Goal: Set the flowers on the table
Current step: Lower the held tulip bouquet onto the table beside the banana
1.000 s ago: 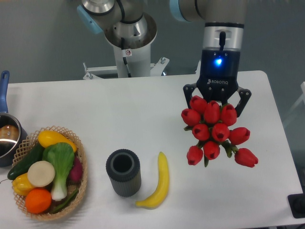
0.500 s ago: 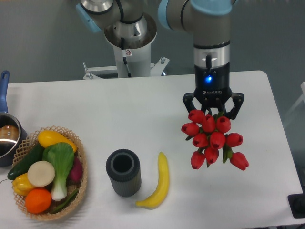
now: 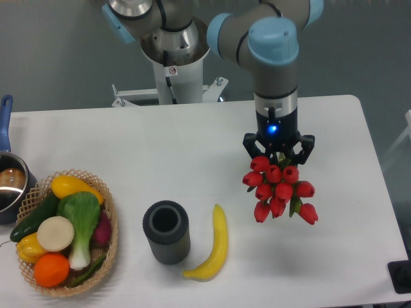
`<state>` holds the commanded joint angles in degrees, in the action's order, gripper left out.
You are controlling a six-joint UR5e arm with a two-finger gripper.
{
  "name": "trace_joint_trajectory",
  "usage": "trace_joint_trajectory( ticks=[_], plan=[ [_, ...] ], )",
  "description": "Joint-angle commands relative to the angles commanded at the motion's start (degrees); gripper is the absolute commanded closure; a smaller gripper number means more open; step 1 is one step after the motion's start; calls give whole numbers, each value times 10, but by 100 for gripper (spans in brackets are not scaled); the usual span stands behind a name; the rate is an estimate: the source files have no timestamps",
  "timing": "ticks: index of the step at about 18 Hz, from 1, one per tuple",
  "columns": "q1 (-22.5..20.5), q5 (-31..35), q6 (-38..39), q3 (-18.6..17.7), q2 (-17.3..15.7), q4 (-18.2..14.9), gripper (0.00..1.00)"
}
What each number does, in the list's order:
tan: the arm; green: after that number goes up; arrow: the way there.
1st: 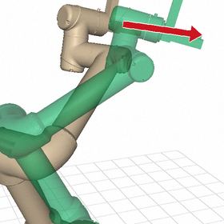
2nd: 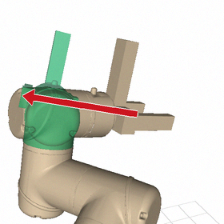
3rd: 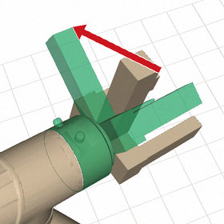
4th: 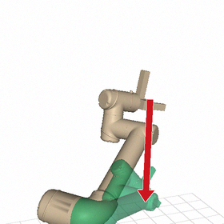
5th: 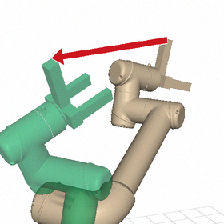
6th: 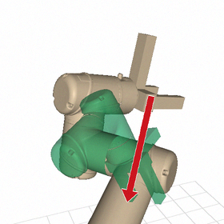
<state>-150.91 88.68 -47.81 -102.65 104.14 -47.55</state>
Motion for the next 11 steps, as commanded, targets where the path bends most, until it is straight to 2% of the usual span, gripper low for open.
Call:
trace_joint_trajectory(
  ticks=[6, 11],
  plan=[
    [1, 0, 11, -2, 49, 0, 51],
    [-4, -2, 42, 0, 67, 2, 50]
  ],
)
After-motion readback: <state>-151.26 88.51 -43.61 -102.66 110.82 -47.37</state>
